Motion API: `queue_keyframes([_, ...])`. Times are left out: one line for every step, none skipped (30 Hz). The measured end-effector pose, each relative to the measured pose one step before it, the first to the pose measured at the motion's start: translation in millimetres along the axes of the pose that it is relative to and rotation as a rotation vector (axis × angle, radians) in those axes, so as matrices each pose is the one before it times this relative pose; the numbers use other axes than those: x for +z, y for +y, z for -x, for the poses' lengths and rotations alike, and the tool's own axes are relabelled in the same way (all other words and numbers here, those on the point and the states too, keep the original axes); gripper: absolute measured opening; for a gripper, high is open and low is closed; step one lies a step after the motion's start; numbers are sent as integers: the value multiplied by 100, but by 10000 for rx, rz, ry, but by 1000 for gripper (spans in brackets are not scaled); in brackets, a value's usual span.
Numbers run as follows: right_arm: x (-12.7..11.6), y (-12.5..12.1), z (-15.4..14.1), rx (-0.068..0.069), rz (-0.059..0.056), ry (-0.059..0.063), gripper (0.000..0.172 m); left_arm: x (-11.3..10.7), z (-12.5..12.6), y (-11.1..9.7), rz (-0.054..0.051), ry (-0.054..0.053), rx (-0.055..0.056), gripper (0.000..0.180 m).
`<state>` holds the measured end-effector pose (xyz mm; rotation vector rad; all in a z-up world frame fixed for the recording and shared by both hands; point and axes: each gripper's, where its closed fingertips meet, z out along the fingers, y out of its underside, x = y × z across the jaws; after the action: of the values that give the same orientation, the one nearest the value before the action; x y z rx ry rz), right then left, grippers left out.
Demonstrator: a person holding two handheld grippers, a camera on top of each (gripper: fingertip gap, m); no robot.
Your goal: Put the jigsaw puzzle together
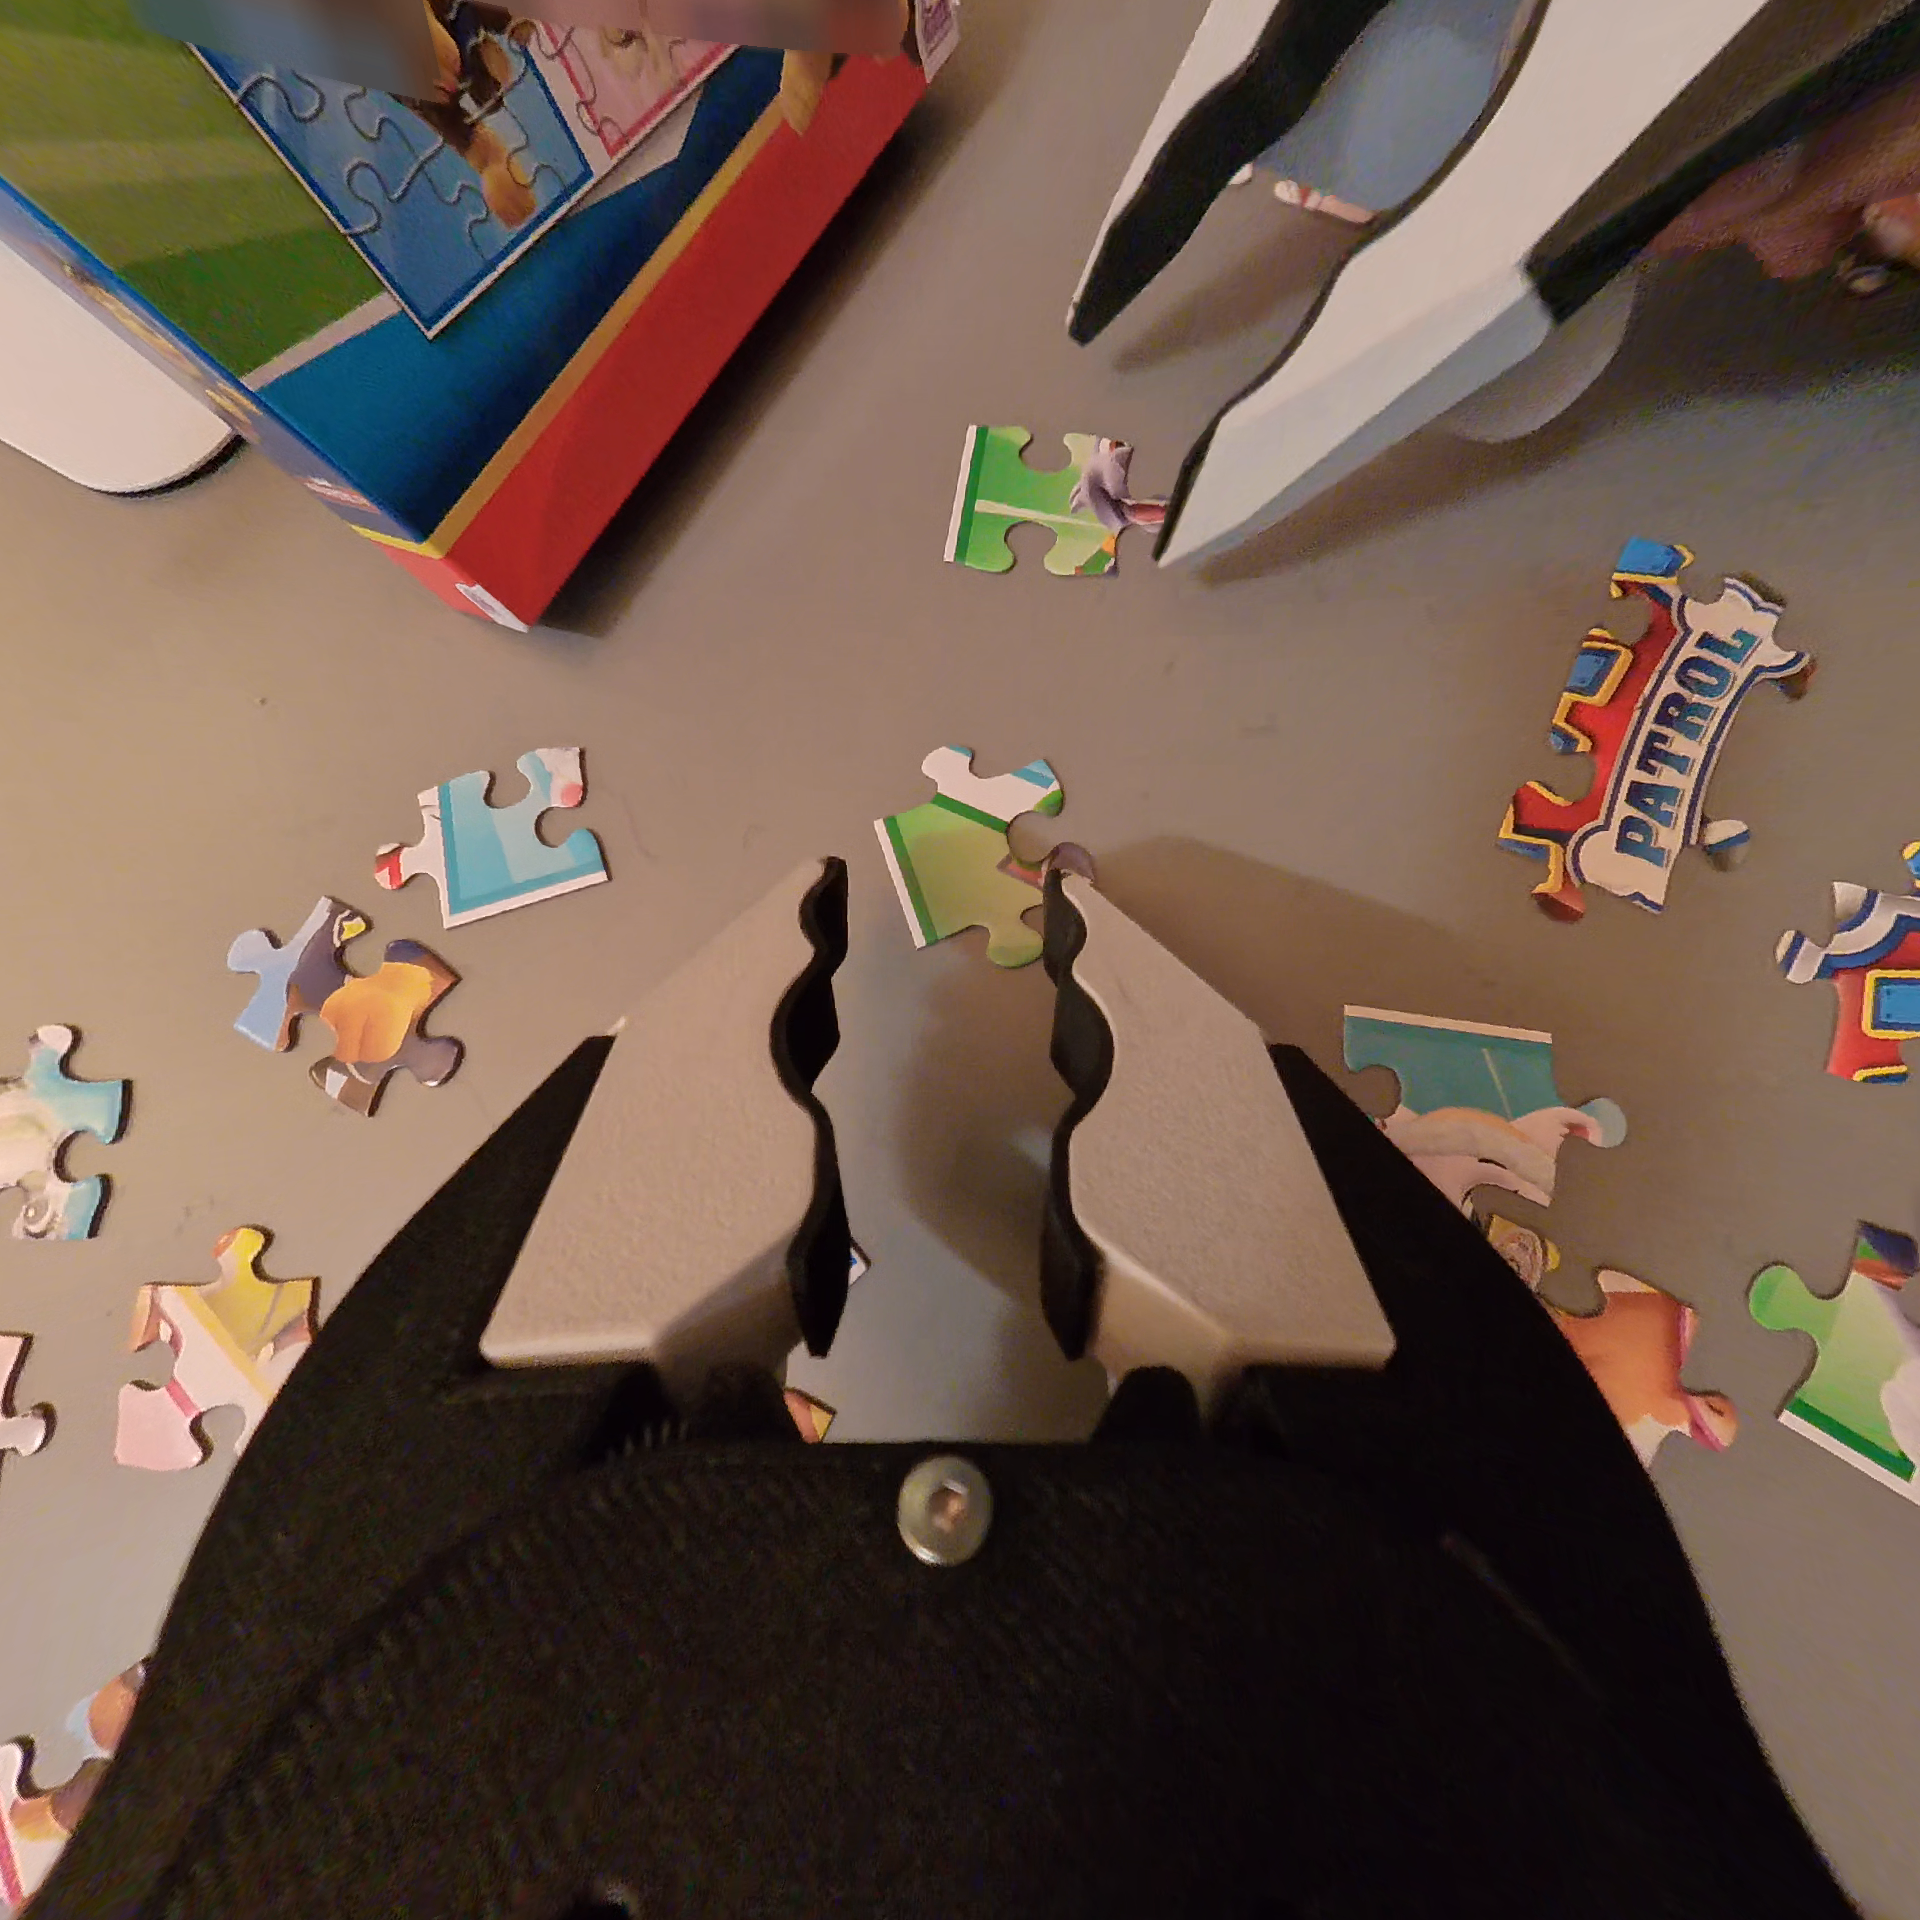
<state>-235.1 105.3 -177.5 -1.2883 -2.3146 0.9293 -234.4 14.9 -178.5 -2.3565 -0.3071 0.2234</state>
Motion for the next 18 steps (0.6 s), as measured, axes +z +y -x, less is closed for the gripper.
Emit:
queue_keyframes([345,12,-115,-224,140,300,57,5,-19,-6,-1,6,2,35])
queue_keyframes([334,-53,-90,-204,88,267,58,-5,-18,-11,0,0,5,35])
queue_keyframes([339,-12,-57,-165,88,197,59,1,3,0,4,-6,9,35])
queue_keyframes([350,58,88,-121,105,56,59,-2,-6,4,6,-8,8,35])
queue_keyframes([283,-12,210,-31,50,-64,59,-3,-4,3,1,-1,7,35])
queue_keyframes([142,-183,295,67,-69,-166,56,-7,-33,8,3,17,14,35])
queue_keyframes([128,-40,333,16,15,-206,55,-26,-52,11,4,28,31,35])
queue_keyframes([73,-99,415,-60,-55,-242,53,-47,23,0,-7,-10,21,35])
queue_keyframes([44,-75,448,-154,-70,-239,51,-68,58,-20,-13,-14,-3,35])
queue_keyframes([11,-21,546,-307,-39,-250,54,-82,55,-10,-24,0,-22,35])
queue_keyframes([-65,3,807,-422,-30,-393,47,-94,105,-38,-45,-12,-31,35])
queue_keyframes([-64,53,1073,-377,-14,-555,34,-114,133,-50,-51,-25,-41,35])
queue_keyframes([-25,46,1073,-354,-23,-535,34,-108,157,-41,-52,-31,-50,35])
queue_keyframes([-64,85,747,-433,6,-290,44,-115,161,-51,-57,-29,-58,35])
queue_keyframes([-130,127,668,-450,39,-230,37,-110,140,-59,-58,-21,-56,35])
queue_keyframes([-150,136,599,-313,56,-234,33,-86,99,-52,-45,-14,-42,35])
queue_keyframes([-184,170,-35,-141,74,119,37,-74,68,-46,-35,-11,-25,35])
queue_keyframes([-223,192,-579,-11,84,370,41,-26,16,-31,-21,-8,-8,35])
